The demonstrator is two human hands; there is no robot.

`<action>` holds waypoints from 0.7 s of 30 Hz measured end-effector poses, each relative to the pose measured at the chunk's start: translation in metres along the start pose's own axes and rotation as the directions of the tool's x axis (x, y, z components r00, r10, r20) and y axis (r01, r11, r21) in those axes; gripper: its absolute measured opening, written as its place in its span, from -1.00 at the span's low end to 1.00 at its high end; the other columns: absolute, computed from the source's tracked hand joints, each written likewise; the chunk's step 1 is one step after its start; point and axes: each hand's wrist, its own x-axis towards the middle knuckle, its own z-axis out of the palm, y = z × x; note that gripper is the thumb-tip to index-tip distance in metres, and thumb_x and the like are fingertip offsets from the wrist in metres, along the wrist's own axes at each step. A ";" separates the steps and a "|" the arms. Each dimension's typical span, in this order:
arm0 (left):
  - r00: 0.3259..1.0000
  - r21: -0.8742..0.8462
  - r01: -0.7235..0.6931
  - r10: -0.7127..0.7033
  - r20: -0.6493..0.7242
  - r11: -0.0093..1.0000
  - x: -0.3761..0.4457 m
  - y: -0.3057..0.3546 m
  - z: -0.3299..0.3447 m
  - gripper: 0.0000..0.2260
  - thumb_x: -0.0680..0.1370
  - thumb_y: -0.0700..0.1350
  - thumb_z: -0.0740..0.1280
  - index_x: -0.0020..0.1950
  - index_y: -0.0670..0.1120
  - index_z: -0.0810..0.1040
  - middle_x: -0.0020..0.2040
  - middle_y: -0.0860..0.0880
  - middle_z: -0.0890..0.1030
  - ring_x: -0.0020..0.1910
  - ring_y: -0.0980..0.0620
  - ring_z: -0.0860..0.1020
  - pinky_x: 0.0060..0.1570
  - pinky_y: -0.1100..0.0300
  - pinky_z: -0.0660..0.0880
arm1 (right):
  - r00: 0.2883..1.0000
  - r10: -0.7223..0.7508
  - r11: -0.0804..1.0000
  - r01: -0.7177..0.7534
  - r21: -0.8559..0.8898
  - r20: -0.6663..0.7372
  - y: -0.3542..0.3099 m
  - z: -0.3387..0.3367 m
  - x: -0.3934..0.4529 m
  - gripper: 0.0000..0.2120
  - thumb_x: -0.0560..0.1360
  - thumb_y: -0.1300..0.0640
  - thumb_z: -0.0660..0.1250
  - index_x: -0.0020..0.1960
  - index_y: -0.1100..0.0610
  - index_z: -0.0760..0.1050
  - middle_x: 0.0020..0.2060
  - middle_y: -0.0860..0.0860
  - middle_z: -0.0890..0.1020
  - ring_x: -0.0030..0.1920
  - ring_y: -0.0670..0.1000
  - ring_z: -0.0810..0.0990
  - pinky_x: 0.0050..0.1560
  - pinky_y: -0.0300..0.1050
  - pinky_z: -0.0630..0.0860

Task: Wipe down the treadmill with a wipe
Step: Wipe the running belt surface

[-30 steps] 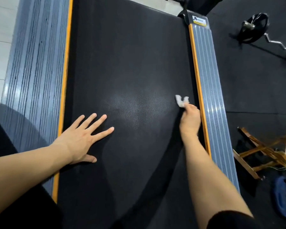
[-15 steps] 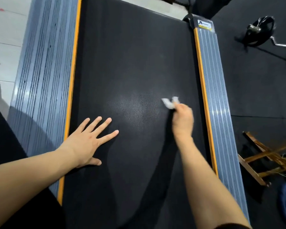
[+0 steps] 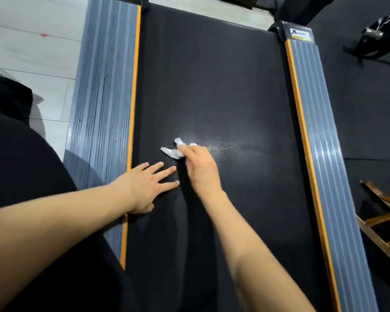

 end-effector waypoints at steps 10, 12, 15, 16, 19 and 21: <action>0.925 -0.118 0.343 -0.357 -0.132 0.932 -0.026 -0.062 -0.003 -0.30 0.67 0.16 0.10 0.68 -0.04 -0.15 0.68 -0.12 -0.15 0.65 -0.22 -0.15 0.60 -0.19 -0.07 | 0.869 0.435 0.900 -0.427 0.090 -0.236 -0.004 0.005 0.022 -0.74 0.50 0.36 0.28 0.02 0.15 0.69 -0.17 0.11 0.69 -0.16 0.09 0.54 -0.12 -0.38 0.39; 0.911 -0.188 0.351 -0.381 -0.157 0.917 -0.024 -0.065 0.004 -0.27 0.66 0.17 0.13 0.68 -0.08 -0.16 0.69 -0.09 -0.18 0.66 -0.18 -0.13 0.61 -0.12 -0.02 | 0.987 0.142 0.986 -0.134 0.101 -0.078 -0.062 0.031 0.011 -0.81 0.53 0.30 0.29 -0.01 0.14 0.65 -0.17 0.07 0.64 -0.14 0.06 0.49 -0.07 -0.29 0.46; 0.907 -0.255 0.334 -0.383 -0.177 0.908 -0.026 -0.069 0.010 -0.24 0.67 0.20 0.15 0.68 -0.11 -0.16 0.68 -0.09 -0.21 0.66 -0.15 -0.09 0.60 -0.06 0.06 | 0.984 -0.160 0.983 0.152 0.103 0.075 -0.065 0.045 -0.007 -0.75 0.59 0.17 0.22 0.10 0.19 0.65 -0.02 0.05 0.65 0.01 0.05 0.52 0.06 0.04 0.56; 0.904 -0.271 0.334 -0.388 -0.180 0.903 -0.025 -0.070 0.010 -0.21 0.66 0.22 0.17 0.68 -0.12 -0.17 0.68 -0.10 -0.21 0.66 -0.15 -0.08 0.60 -0.05 0.08 | 0.971 -0.215 0.976 0.210 0.059 0.103 -0.048 0.039 -0.006 -0.71 0.61 0.12 0.20 0.19 0.12 0.64 0.06 0.01 0.66 0.07 0.04 0.54 0.13 0.01 0.55; 0.904 -0.323 0.326 -0.393 -0.170 0.889 -0.025 -0.071 0.009 -0.17 0.65 0.19 0.24 0.68 -0.11 -0.20 0.68 -0.11 -0.23 0.66 -0.15 -0.08 0.60 -0.05 0.10 | 1.000 0.023 0.997 -0.023 -0.069 -0.011 0.017 0.003 0.005 -0.62 0.58 0.13 0.19 0.27 -0.14 0.62 0.16 -0.13 0.65 0.13 -0.07 0.56 0.21 -0.02 0.52; 0.903 -0.357 0.324 -0.400 -0.161 0.876 -0.025 -0.069 0.008 -0.17 0.65 0.15 0.27 0.67 -0.11 -0.20 0.67 -0.11 -0.24 0.66 -0.15 -0.10 0.60 -0.06 0.07 | 0.912 0.333 0.928 -0.362 -0.085 -0.241 0.054 -0.014 0.005 -0.56 0.50 0.30 0.18 0.22 0.00 0.66 0.04 0.00 0.67 0.02 0.03 0.54 0.07 0.11 0.56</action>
